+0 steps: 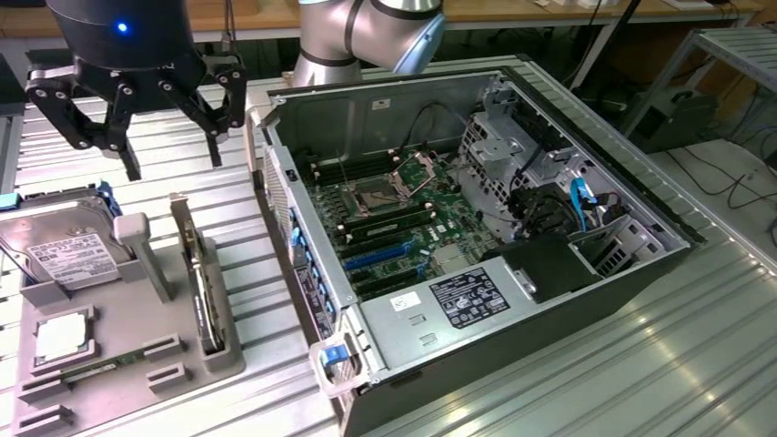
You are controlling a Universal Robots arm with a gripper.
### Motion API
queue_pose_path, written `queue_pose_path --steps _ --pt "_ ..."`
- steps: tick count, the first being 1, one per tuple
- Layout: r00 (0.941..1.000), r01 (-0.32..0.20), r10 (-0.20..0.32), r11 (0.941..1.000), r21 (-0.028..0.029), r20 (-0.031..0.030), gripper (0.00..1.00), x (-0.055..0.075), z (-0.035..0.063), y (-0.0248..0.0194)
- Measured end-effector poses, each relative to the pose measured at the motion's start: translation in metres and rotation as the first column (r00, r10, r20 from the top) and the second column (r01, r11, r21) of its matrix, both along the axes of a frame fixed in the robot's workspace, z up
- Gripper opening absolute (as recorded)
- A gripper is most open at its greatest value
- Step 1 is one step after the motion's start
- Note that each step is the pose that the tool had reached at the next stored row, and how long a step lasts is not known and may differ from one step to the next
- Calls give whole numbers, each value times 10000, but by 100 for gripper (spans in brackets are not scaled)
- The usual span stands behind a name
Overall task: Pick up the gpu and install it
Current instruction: 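Pick up the gpu and move the gpu toward the slot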
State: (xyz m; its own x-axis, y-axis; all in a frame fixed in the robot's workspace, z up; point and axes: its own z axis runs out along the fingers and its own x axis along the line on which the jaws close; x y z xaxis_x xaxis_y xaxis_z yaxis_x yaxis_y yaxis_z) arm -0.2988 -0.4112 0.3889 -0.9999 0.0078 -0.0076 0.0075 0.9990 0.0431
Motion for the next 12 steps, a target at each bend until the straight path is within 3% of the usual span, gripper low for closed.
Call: queue_pose_path --steps 1,5,12 --pt "10000 0 0 10000 0 1 72 -1 -1 -6" --pt "9996 -291 291 9996 0 0 72 -1 0 -27" --pt "9984 -560 560 9984 0 0 72 -9 -12 -137"
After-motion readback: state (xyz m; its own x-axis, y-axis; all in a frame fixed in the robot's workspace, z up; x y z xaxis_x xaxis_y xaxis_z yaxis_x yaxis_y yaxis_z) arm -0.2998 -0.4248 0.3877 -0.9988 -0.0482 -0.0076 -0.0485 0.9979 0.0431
